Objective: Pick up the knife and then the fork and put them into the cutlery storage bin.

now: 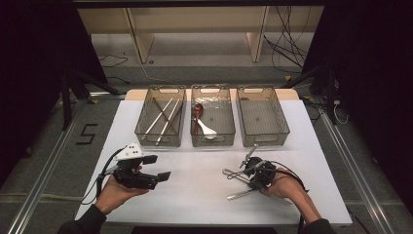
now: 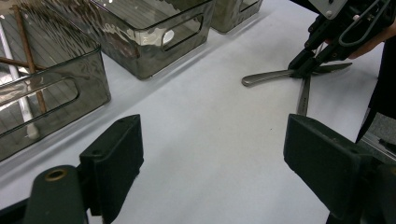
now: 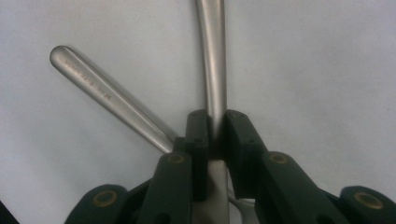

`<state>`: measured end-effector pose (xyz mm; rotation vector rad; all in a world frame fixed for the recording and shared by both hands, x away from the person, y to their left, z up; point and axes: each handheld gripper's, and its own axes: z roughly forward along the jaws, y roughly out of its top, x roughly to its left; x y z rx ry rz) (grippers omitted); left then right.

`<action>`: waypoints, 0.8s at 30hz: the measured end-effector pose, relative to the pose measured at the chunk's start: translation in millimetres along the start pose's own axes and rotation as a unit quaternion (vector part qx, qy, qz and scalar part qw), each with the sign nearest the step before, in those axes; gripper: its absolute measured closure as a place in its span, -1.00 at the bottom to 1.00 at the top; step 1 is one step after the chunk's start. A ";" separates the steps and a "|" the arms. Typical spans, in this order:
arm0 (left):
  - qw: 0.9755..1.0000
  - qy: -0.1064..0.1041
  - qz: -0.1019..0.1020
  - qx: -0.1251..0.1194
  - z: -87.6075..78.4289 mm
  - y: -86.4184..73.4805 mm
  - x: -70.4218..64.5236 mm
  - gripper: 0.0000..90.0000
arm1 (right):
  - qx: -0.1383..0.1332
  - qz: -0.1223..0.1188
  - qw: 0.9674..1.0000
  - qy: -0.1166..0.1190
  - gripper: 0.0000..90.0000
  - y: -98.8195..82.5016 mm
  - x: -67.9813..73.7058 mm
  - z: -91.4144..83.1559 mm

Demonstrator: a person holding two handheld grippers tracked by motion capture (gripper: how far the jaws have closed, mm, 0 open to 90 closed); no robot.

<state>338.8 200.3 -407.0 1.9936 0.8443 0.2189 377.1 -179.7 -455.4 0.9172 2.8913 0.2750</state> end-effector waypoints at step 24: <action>1.000 0.006 -0.013 -0.020 -4.7 0.0 4.7 -0.57 | -0.070 0.032 0.997 0.015 0.80 -5.3 -10.6 -27.4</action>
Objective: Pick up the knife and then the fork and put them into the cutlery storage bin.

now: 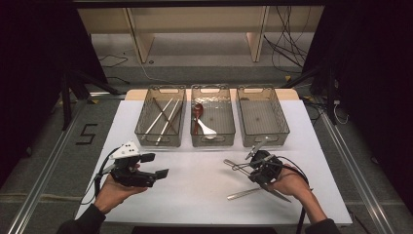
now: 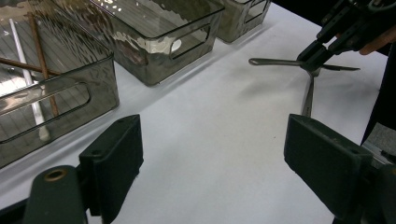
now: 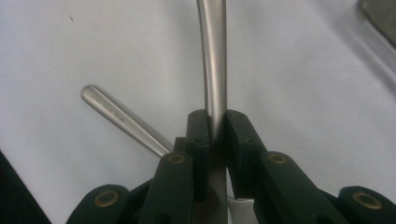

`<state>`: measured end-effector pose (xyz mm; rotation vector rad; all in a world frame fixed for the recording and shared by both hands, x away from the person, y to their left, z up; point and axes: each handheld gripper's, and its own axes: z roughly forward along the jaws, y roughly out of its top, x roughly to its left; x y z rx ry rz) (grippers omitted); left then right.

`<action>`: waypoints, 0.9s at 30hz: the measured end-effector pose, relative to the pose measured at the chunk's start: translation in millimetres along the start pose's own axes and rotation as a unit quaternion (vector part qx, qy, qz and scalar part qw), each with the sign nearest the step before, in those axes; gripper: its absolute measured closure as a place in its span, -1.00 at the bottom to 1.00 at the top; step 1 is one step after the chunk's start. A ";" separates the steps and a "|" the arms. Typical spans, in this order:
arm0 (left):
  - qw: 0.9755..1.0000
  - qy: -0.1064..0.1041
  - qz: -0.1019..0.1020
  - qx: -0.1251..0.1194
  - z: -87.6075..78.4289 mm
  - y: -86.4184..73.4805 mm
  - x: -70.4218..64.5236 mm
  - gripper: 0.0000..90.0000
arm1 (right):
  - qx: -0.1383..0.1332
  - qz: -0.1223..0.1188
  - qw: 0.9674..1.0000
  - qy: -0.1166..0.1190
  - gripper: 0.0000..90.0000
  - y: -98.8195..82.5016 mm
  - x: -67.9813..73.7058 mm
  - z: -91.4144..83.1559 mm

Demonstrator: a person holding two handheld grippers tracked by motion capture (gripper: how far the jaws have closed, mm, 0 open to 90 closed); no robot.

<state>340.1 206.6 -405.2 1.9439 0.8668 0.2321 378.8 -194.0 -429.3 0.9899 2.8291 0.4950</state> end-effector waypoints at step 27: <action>1.000 0.010 -0.006 -0.018 -3.0 -0.2 4.6 -0.63 | -0.106 0.099 0.989 -0.033 0.80 39.9 -67.0 -55.0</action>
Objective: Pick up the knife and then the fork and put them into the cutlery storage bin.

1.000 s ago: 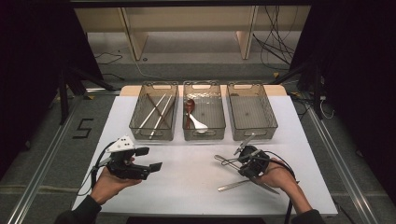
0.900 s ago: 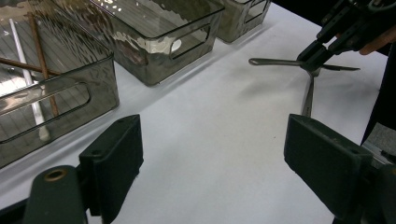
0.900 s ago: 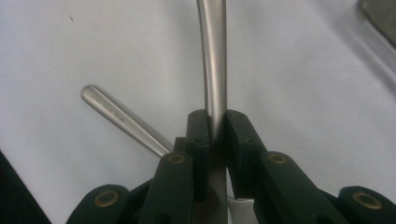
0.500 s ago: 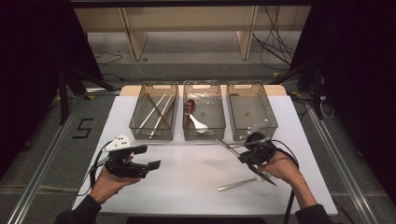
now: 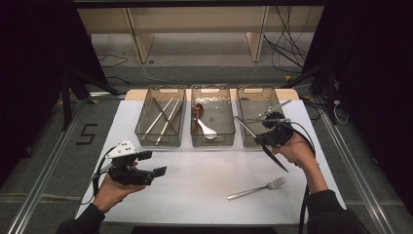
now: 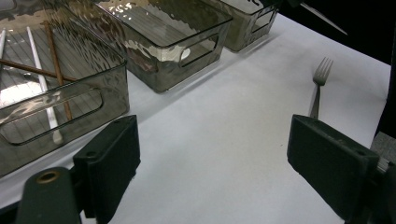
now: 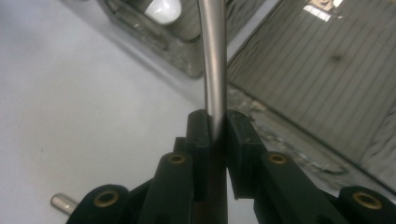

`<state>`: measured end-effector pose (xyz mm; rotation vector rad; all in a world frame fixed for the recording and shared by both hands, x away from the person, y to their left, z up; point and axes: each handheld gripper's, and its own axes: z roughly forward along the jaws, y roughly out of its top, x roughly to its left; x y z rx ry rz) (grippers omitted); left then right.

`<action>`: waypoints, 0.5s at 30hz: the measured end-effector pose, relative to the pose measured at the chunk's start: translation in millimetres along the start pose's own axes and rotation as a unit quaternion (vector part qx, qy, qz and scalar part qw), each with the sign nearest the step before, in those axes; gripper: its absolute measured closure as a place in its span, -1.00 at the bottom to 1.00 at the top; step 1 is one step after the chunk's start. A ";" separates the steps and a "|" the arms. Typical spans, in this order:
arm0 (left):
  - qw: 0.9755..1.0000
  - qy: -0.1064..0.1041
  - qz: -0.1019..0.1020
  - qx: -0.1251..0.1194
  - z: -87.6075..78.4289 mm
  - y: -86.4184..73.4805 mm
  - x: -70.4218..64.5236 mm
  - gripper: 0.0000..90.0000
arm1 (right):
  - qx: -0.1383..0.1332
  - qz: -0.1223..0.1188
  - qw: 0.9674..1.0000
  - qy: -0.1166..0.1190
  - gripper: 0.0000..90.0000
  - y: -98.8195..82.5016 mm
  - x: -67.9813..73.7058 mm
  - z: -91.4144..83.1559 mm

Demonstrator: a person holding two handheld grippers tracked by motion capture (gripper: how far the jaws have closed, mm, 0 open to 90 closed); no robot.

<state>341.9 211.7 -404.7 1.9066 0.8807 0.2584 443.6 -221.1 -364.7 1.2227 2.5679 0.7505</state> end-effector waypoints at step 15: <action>1.000 0.001 0.001 -0.002 -0.4 0.2 0.1 -0.63 | -0.002 0.049 0.998 -0.038 0.80 47.0 -42.2 0.1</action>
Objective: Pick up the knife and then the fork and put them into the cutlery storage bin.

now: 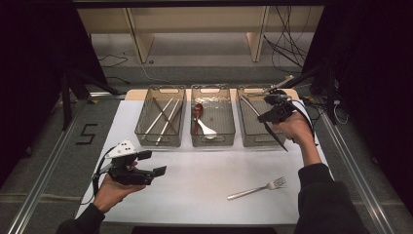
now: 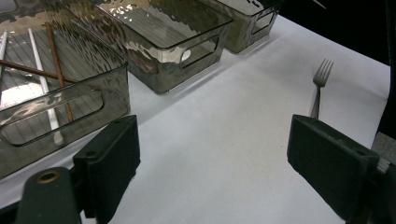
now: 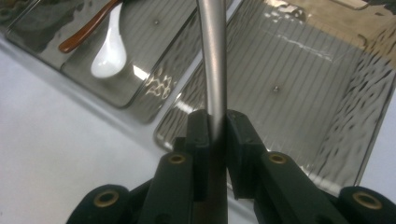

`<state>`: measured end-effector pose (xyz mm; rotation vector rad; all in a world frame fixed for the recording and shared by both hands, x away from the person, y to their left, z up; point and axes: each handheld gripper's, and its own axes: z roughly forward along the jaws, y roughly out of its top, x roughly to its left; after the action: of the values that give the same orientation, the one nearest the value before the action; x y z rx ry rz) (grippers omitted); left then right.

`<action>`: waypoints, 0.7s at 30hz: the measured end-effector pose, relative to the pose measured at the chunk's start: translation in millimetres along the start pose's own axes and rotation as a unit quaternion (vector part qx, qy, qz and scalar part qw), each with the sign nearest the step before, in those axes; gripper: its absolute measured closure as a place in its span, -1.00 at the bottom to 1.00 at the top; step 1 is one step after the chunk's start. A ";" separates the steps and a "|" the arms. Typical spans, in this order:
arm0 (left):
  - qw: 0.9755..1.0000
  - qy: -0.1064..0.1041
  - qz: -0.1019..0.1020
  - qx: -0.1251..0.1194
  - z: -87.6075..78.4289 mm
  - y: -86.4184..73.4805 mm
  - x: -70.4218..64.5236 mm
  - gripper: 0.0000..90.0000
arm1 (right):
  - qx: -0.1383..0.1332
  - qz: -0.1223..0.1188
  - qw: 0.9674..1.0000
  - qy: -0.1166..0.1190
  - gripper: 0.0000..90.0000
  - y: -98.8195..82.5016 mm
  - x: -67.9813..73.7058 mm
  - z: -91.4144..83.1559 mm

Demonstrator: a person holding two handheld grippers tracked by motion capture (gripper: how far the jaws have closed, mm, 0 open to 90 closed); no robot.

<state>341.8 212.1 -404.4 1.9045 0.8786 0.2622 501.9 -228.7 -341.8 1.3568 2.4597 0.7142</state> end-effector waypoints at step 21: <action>1.000 -0.004 -0.001 -0.003 0.2 0.3 -1.0 -0.63 | 0.021 0.016 0.999 -0.048 0.80 43.3 -21.6 16.1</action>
<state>341.3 211.1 -404.1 1.8985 0.8727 0.2556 551.8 -222.7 -333.2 1.4138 2.3977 0.5926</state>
